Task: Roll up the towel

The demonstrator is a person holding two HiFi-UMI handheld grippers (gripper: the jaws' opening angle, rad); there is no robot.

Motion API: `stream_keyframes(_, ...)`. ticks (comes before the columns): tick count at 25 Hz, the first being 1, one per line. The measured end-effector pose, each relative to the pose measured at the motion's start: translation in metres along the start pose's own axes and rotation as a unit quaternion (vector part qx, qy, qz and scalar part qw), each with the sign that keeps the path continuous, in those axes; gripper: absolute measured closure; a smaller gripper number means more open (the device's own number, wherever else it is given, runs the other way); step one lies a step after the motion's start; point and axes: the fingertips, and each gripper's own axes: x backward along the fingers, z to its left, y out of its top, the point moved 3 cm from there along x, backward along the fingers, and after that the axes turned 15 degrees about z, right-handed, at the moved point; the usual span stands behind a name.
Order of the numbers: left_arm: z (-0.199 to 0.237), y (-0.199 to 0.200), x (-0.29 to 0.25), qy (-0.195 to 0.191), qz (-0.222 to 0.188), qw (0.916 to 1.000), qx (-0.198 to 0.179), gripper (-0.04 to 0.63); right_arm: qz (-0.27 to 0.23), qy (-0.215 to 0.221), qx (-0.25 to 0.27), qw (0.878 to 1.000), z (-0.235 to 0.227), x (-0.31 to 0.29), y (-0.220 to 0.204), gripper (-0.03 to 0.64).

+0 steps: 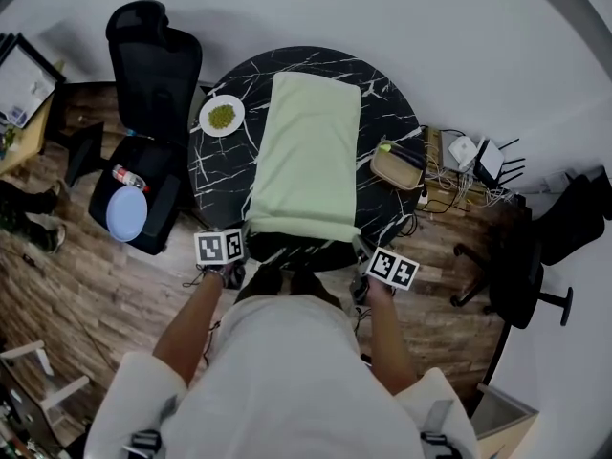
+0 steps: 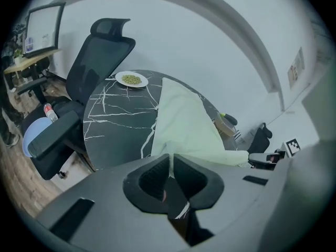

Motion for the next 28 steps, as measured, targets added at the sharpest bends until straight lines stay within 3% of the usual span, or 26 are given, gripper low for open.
stream_keyframes(6,-0.003,0.022,-0.014,-0.055,0.001,0.9974,0.046,0.5,-0.002,0.008,-0.029,1.0,-0.006,-0.012,0.019,0.595)
stream_keyframes(8,-0.003,0.032,-0.016,-0.08,-0.004,0.9935,0.081,0.456,-0.007,0.023,-0.046,0.999,-0.005,-0.016,0.026,0.588)
stream_keyframes(12,0.007,0.046,-0.018,-0.113,-0.02,0.9794,0.166,0.445,-0.021,0.044,-0.078,0.996,-0.005,-0.022,0.041,0.563)
stream_keyframes(14,0.017,0.046,-0.019,-0.104,-0.024,0.9749,0.195,0.446,-0.027,0.032,-0.079,0.996,-0.009,-0.022,0.048,0.559)
stream_keyframes(17,0.04,0.03,-0.018,-0.055,-0.022,0.9747,0.216,0.488,-0.032,-0.017,-0.046,0.998,-0.024,-0.015,0.049,0.558)
stream_keyframes(19,0.052,0.013,-0.021,-0.021,0.005,0.9801,0.197,0.512,-0.016,-0.052,-0.014,0.998,-0.036,-0.012,0.04,0.558)
stream_keyframes(22,0.055,-0.01,-0.031,0.018,0.06,0.9914,0.115,0.515,0.042,-0.094,0.04,0.994,-0.05,-0.017,0.013,0.558)
stream_keyframes(28,0.036,0.0,-0.048,0.027,0.08,0.9963,0.017,0.446,0.111,-0.107,0.095,0.983,-0.049,-0.044,-0.016,0.521)
